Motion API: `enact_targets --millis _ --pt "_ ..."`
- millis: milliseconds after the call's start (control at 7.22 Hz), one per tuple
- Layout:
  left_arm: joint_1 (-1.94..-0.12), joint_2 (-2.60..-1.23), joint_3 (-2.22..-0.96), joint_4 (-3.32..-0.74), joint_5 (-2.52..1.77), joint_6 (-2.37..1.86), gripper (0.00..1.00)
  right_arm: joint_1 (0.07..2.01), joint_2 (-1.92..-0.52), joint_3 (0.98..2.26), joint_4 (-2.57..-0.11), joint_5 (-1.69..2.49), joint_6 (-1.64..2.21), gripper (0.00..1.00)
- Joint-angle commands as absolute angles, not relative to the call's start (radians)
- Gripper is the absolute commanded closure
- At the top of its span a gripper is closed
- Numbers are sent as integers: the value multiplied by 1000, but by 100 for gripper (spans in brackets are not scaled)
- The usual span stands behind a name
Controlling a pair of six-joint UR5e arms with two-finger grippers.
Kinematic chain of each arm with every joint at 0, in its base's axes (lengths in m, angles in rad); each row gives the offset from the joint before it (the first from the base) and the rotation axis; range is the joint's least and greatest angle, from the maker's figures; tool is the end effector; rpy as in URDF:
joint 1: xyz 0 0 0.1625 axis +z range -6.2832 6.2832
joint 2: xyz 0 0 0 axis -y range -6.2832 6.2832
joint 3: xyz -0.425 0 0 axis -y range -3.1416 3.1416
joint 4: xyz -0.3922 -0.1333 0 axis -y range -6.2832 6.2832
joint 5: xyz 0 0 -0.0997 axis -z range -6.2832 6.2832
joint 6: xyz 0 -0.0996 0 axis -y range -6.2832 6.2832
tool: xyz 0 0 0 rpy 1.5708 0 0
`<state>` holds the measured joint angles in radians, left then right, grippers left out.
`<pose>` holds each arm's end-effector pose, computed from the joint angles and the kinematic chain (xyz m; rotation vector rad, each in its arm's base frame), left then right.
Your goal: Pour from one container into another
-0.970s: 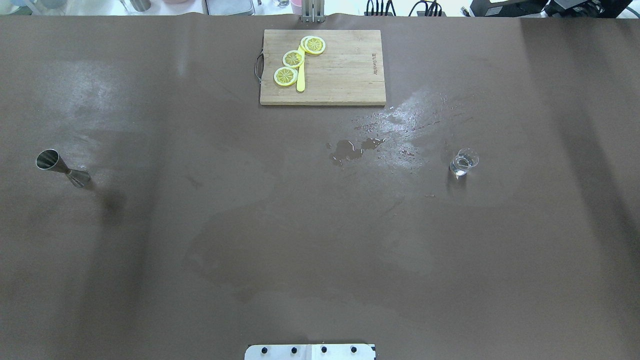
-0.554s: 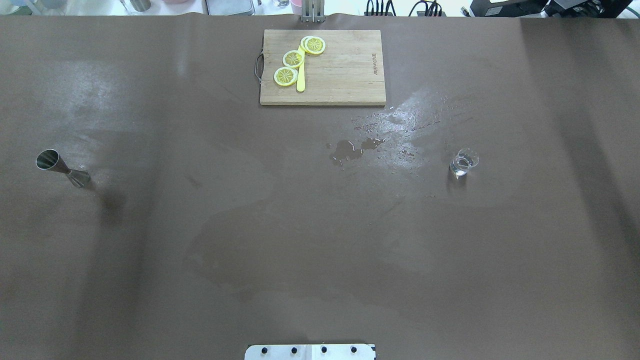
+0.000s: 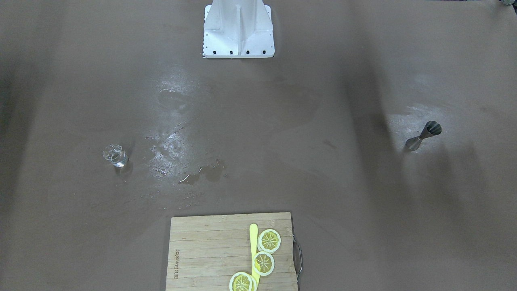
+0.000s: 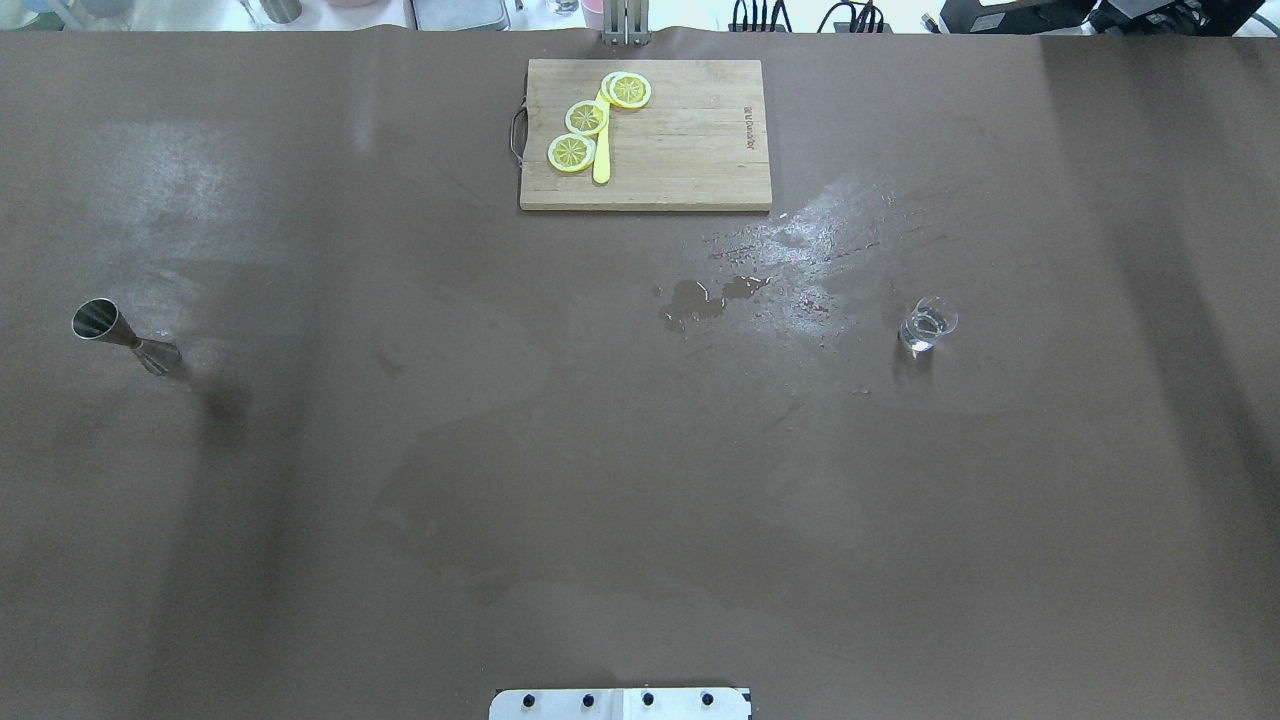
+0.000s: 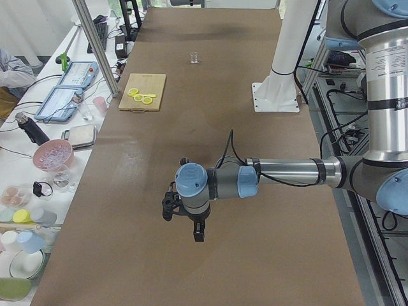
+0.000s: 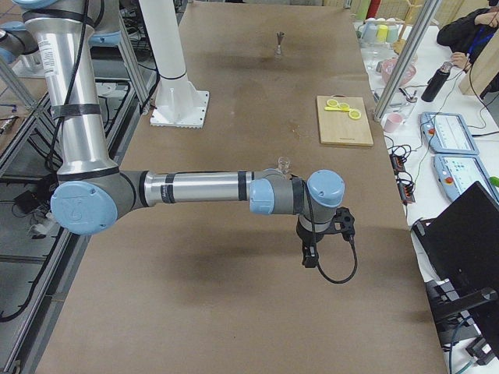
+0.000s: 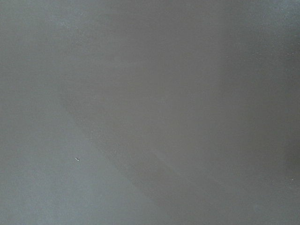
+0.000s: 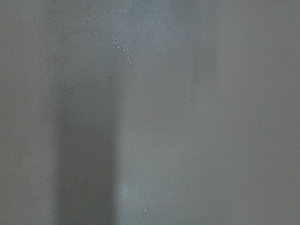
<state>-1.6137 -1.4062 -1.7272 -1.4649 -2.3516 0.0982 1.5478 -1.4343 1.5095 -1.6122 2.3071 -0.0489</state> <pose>-0.0809 -0.4105 0.6666 -0.0530 0.7856 0.0079 0.0537 -0.5524 0.6245 0.0418 -0.7360 -0.0811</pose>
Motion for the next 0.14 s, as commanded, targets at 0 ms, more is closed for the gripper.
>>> enact_targets --millis 0 --pt "-1615 -1405 -1729 -1465 -2352 98 1 1548 -1434 1509 -1612 2307 -51 0"
